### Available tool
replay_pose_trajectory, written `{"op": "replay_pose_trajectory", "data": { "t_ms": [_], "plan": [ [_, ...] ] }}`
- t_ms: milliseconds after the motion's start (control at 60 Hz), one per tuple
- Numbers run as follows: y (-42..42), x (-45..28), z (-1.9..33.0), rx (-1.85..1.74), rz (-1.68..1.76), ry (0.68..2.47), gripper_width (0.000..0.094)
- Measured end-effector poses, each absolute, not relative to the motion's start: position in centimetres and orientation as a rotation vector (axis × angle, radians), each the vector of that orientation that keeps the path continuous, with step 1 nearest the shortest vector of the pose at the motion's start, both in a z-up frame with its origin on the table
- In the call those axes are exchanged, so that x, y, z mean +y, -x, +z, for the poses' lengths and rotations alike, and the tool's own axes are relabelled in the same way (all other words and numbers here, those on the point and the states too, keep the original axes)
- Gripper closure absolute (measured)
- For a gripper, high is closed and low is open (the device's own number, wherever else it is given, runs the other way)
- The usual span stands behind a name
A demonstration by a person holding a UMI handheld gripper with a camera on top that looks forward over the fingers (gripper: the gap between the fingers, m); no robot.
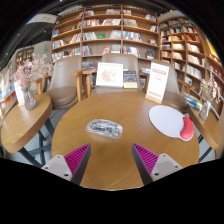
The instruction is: Arrange mouse
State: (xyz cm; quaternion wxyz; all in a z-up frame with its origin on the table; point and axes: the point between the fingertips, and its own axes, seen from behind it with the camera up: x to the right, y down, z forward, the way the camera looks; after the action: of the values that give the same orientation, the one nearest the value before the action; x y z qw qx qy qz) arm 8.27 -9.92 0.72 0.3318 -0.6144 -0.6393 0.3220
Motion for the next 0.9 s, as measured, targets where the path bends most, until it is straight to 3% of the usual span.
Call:
{"op": "replay_pose_trajectory", "data": {
  "t_ms": [233,900],
  "plan": [
    [-4.5,-10.1,-0.9,-1.696,0.819,1.632,0.0091],
    [4.7,-8.8,-1.3,-1.689,0.782,1.639,0.0088]
  ]
}}
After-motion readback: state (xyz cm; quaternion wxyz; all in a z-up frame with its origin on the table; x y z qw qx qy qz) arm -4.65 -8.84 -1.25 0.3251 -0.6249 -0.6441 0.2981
